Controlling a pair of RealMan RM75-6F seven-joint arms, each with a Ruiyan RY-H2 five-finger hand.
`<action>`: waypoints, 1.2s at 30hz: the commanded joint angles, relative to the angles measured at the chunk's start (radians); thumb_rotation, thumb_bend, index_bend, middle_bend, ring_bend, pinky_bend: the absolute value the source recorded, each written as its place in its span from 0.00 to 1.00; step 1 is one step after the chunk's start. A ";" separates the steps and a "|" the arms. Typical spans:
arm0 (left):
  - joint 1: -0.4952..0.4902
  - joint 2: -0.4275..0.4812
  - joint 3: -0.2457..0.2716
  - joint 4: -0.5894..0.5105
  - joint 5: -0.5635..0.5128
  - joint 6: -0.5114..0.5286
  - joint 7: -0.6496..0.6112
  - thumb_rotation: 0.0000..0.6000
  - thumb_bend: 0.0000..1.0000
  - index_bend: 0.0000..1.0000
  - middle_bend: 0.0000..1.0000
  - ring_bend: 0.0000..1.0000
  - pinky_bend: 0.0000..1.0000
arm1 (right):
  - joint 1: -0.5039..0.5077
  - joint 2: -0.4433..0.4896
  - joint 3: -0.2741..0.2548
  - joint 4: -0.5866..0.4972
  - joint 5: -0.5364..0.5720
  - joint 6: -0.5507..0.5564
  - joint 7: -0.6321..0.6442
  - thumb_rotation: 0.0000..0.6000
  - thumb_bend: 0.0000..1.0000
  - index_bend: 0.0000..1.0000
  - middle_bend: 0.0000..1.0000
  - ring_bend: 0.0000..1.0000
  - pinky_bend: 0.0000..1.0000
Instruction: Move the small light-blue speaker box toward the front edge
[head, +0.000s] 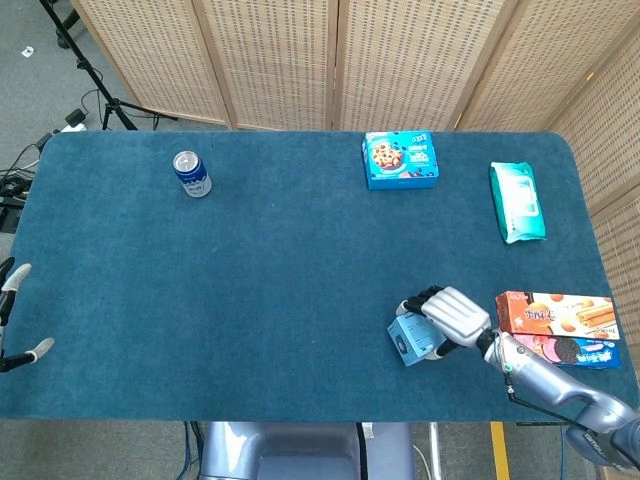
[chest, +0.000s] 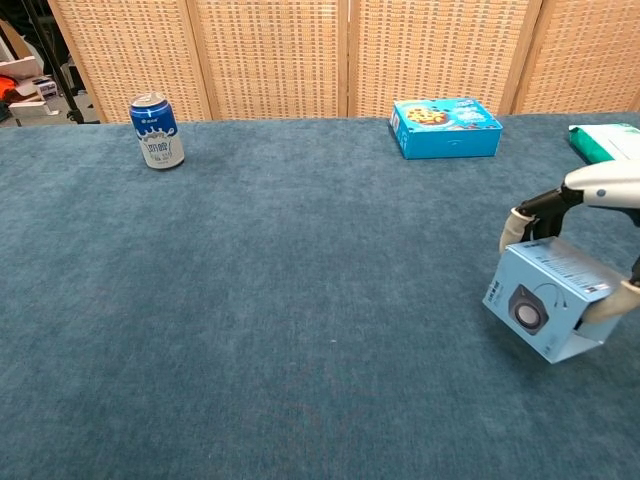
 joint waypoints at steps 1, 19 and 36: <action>0.000 0.000 0.000 0.000 0.000 0.000 0.000 1.00 0.00 0.00 0.00 0.00 0.00 | 0.141 0.195 -0.014 -0.200 0.068 -0.253 0.137 1.00 0.61 0.46 0.49 0.36 0.31; 0.000 0.008 0.000 0.001 -0.002 -0.003 -0.014 1.00 0.00 0.00 0.00 0.00 0.00 | 0.369 0.207 0.024 -0.232 0.323 -0.807 0.181 1.00 0.62 0.45 0.49 0.36 0.31; -0.001 0.006 0.002 -0.006 -0.007 -0.009 0.002 1.00 0.00 0.00 0.00 0.00 0.00 | 0.272 0.144 0.120 -0.144 0.481 -0.812 0.147 1.00 0.06 0.00 0.00 0.00 0.14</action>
